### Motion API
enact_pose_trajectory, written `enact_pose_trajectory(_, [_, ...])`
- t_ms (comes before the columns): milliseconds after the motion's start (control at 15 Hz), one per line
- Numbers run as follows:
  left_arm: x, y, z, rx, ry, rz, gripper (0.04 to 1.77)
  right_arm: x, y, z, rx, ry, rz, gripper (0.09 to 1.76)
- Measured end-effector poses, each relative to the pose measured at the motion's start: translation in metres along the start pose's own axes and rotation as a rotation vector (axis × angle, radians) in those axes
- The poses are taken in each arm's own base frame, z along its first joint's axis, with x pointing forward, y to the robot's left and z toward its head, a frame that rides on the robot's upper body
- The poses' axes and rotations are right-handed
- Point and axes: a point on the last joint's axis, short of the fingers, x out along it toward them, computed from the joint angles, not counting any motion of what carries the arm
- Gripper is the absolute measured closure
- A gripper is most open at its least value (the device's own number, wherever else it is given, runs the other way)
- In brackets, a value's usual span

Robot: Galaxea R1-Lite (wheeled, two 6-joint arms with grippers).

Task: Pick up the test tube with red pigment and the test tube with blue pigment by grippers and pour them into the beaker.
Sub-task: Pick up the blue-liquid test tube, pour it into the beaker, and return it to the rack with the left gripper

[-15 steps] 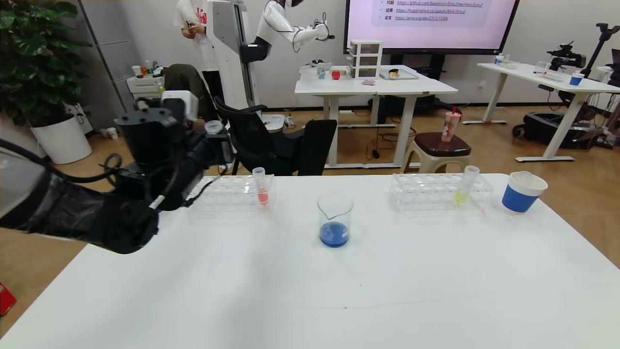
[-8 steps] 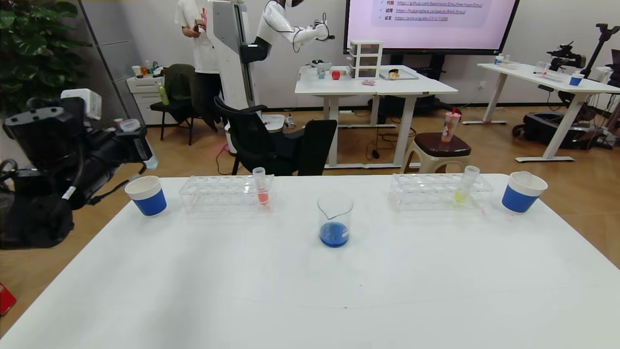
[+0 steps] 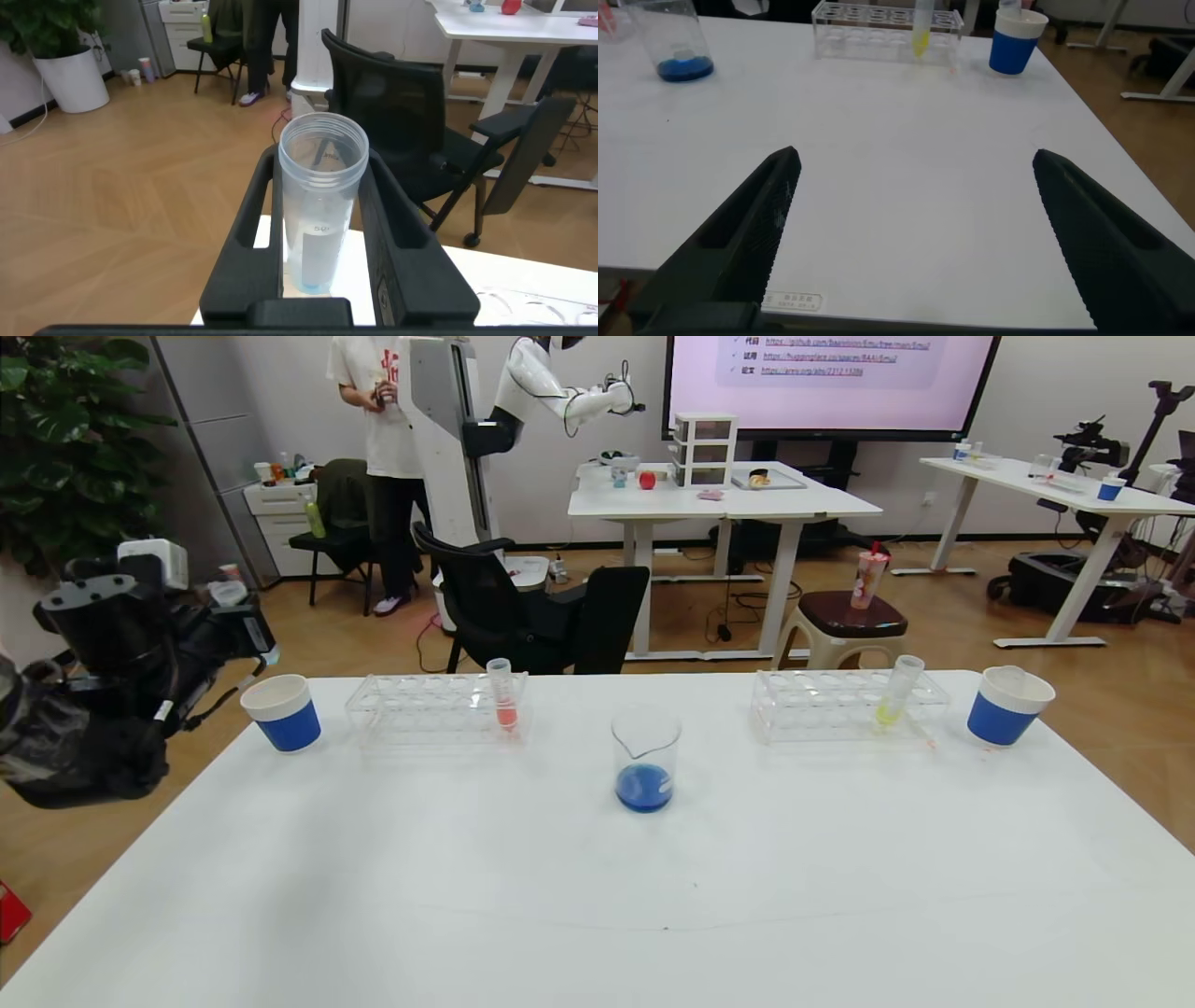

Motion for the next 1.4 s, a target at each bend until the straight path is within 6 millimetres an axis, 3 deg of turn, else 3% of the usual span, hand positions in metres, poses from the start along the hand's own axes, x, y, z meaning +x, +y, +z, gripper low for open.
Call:
enact_pose_trajectory(400, [0.008, 0.004, -0.059, 0.010, 0.086, 0.012, 1.30, 0.000, 0.000, 0.000, 0.000, 0.000, 0.000, 0.11])
enact_pose_trajectory(867, [0.002, 0.006, -0.077, 0.035, 0.113, 0.016, 1.30, 0.000, 0.000, 0.000, 0.000, 0.000, 0.000, 0.11])
enact_pose_trajectory(933, [0.001, 0.006, -0.078, 0.036, 0.118, 0.016, 1.20, 0.000, 0.000, 0.000, 0.000, 0.000, 0.000, 0.11])
enact_pose_trajectory(1133, [0.001, 0.007, -0.079, 0.035, 0.121, 0.020, 0.25, 0.000, 0.000, 0.000, 0.000, 0.000, 0.000, 0.11])
enact_pose_trajectory(1200, [0.000, 0.007, -0.080, 0.034, 0.123, 0.020, 0.08, 0.000, 0.000, 0.000, 0.000, 0.000, 0.000, 0.11])
enact_pose_trajectory(1400, [0.003, 0.006, -0.075, 0.035, 0.104, 0.017, 0.06, 0.000, 0.000, 0.000, 0.000, 0.000, 0.000, 0.11])
